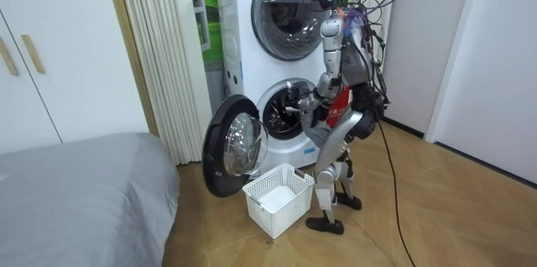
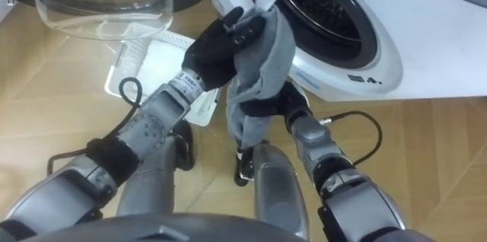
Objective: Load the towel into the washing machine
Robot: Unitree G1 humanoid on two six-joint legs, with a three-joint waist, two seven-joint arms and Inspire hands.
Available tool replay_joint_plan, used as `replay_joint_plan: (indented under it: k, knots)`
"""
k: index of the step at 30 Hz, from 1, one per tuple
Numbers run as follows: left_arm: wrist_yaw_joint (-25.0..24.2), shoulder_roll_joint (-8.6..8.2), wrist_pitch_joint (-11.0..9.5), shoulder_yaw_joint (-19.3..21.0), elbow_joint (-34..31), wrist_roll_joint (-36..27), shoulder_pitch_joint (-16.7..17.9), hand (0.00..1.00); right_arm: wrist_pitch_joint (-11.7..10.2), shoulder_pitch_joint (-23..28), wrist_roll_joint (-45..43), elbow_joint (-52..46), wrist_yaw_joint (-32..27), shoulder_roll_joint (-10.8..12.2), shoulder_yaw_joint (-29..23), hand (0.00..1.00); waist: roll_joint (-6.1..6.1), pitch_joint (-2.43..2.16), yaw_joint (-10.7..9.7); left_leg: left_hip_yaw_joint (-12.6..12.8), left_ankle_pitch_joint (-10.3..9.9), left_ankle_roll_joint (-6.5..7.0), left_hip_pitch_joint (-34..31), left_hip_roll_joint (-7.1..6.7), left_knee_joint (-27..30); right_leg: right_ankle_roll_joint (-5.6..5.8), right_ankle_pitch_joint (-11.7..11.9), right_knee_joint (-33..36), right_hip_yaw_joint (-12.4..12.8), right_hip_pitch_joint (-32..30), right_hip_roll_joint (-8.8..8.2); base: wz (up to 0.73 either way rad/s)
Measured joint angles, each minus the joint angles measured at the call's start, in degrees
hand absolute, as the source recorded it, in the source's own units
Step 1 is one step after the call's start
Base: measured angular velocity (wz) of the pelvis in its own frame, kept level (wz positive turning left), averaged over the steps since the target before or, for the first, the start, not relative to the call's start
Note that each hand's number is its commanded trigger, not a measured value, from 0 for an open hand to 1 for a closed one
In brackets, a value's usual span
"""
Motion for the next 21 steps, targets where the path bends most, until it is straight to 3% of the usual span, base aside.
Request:
replay_joint_plan:
  k: [4, 7, 10, 11, 12, 17, 21]
  knots:
    - [-0.01, -0.28, 0.42, 1.32, -0.02, -0.23, 1.29, 0.00, 0.16, 1.62, 0.15, 0.20, -1.40, -0.12, -0.01, 1.00, 0.17, -0.04, 1.76, -0.02, -0.01, -0.03, -0.02, 0.50, -0.09, -0.07, 0.34, -0.66, 0.33, 0.10, 0.69, -0.06]
    - [0.07, -0.30, 1.02, 1.72, -0.01, -3.69, 2.69, 0.00, 1.55, 2.72, 0.21, 0.21, -2.42, -0.12, -0.05, 1.00, 0.53, 0.06, 3.40, -0.33, 0.08, -0.23, -0.09, 0.77, -0.62, -0.33, 0.53, -0.88, 0.05, 0.04, 0.75, -0.01]
    - [0.42, 0.55, 1.13, 3.82, 0.44, -3.69, 4.74, 0.00, 2.32, 2.81, 0.12, 0.30, -3.57, -0.30, -1.60, 1.00, 1.87, 0.11, 5.14, -0.24, 0.21, -0.41, -0.50, 0.77, -0.86, -0.48, 0.61, -1.08, -0.31, -0.34, 0.68, 0.00]
    - [0.91, 1.08, 1.13, 4.82, 1.15, -3.15, 5.86, 0.00, 2.36, 3.09, 0.10, 0.69, -3.82, -0.50, -2.70, 1.00, 2.48, -0.15, 5.92, -0.18, 0.25, -0.47, -0.43, 0.78, -1.16, -0.55, 0.65, -1.45, -0.34, -0.24, 0.77, 0.00]
    - [1.79, 1.65, 1.13, 5.83, 1.97, -2.18, 6.78, 0.00, 2.37, 3.18, 0.12, 1.25, -4.30, -0.74, -3.32, 1.00, 2.75, -0.29, 6.52, -0.15, 0.37, -0.65, -0.24, 0.75, -1.65, -0.71, 0.77, -1.77, -0.37, -0.17, 0.79, 0.00]
    - [7.80, 4.43, 0.84, 9.66, 3.49, 4.58, 9.48, 0.00, 2.96, 2.92, 0.44, 1.76, -5.36, -2.21, -3.94, 1.00, 3.28, -0.13, 8.56, -0.47, 1.11, -1.02, -0.23, 0.00, -3.25, -0.96, 0.58, -2.15, -1.12, -0.48, 0.16, 0.12]
    - [12.04, 4.29, 0.76, 11.80, 4.88, 11.65, 9.31, 0.00, 4.73, 0.80, 4.11, 2.45, -4.51, -3.24, -4.04, 1.00, 2.97, 0.08, 9.64, -0.29, 1.67, -0.92, -0.64, -0.68, -4.26, -0.85, 0.40, -1.79, -1.39, -1.26, -0.60, 0.08]
